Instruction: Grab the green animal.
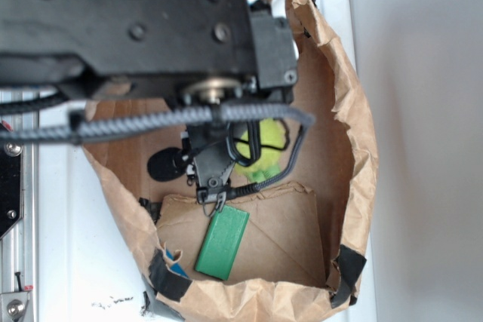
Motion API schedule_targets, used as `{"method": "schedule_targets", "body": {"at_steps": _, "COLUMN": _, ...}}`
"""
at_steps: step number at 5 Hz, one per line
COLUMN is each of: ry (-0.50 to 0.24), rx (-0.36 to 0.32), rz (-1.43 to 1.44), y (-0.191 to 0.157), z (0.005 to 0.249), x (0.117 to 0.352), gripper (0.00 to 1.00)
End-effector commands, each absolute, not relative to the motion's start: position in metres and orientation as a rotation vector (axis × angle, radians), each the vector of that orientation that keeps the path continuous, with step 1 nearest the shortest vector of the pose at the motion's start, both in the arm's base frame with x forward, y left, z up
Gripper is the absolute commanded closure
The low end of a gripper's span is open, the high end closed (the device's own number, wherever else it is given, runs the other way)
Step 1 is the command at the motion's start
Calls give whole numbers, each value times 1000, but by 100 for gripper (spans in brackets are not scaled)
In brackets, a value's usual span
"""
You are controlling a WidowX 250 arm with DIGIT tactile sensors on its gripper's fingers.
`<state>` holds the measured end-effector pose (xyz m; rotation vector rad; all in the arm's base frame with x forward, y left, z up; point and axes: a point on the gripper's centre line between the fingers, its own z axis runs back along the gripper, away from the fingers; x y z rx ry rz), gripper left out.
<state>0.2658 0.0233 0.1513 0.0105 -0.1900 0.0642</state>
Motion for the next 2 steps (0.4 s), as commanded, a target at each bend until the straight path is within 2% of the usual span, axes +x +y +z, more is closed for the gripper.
{"method": "schedule_targets", "body": {"at_steps": 1, "ry": -280, "rx": 9, "rz": 73, "y": 11, "z": 191, "x": 272, "gripper": 100}}
{"method": "schedule_targets", "body": {"at_steps": 2, "ry": -281, "rx": 50, "rz": 60, "y": 8, "z": 185, "x": 275, "gripper": 100}}
